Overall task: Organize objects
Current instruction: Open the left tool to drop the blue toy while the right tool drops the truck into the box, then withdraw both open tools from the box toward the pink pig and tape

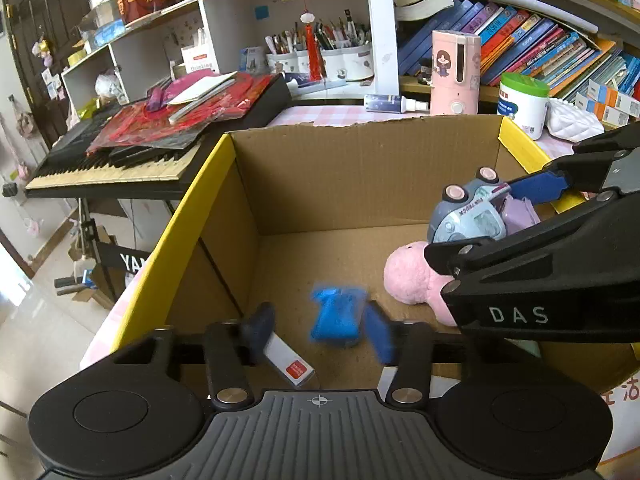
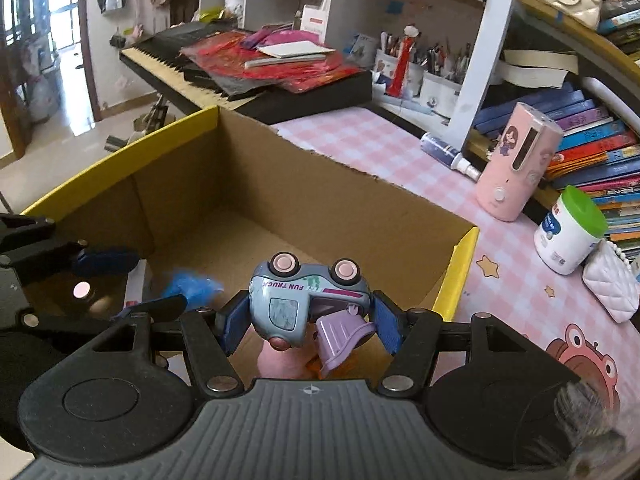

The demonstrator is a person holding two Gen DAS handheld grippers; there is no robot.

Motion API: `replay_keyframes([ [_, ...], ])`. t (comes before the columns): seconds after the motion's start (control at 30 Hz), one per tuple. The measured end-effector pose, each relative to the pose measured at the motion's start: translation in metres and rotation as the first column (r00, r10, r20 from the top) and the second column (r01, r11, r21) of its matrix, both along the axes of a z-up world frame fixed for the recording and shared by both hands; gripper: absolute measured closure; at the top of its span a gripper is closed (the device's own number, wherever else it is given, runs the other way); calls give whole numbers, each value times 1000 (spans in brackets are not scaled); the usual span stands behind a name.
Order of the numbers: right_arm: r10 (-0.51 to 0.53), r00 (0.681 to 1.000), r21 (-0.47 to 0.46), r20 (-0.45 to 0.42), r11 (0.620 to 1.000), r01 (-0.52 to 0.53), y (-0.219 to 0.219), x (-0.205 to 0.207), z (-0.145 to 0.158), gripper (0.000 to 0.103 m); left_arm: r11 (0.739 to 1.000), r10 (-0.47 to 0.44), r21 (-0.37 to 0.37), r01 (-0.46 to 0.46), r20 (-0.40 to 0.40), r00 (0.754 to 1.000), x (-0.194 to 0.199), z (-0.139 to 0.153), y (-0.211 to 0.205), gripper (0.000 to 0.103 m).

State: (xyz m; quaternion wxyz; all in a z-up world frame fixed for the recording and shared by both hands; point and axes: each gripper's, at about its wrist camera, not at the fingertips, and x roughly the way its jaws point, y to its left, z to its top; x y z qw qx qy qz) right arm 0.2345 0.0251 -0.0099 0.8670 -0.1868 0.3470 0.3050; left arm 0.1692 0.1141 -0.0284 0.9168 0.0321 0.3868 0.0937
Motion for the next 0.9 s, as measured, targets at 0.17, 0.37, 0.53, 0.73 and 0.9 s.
replay_keyframes([
  [0.17, -6, 1000, 9, 2, 1000, 6, -1, -2, 1, 40, 1000, 15, 6, -16, 38, 999, -7, 6, -1, 23],
  [0.37, -73, 997, 69, 39, 995, 70, -12, -11, 10, 33, 1000, 23, 8, -24, 98, 995, -22, 20, 1, 16],
  [0.53, -132, 987, 128, 91, 984, 120, -20, -30, 25, 27, 1000, 27, -2, -27, 151, 988, -42, 32, 3, 13],
  [0.73, -230, 960, 181, 163, 963, 200, -32, -62, 39, 23, 999, 44, -17, -42, 200, 979, -70, 42, 7, 13],
  [0.9, -302, 935, 196, 187, 944, 265, -40, -93, 41, 23, 998, 61, -27, -56, 225, 972, -99, 43, 12, 10],
])
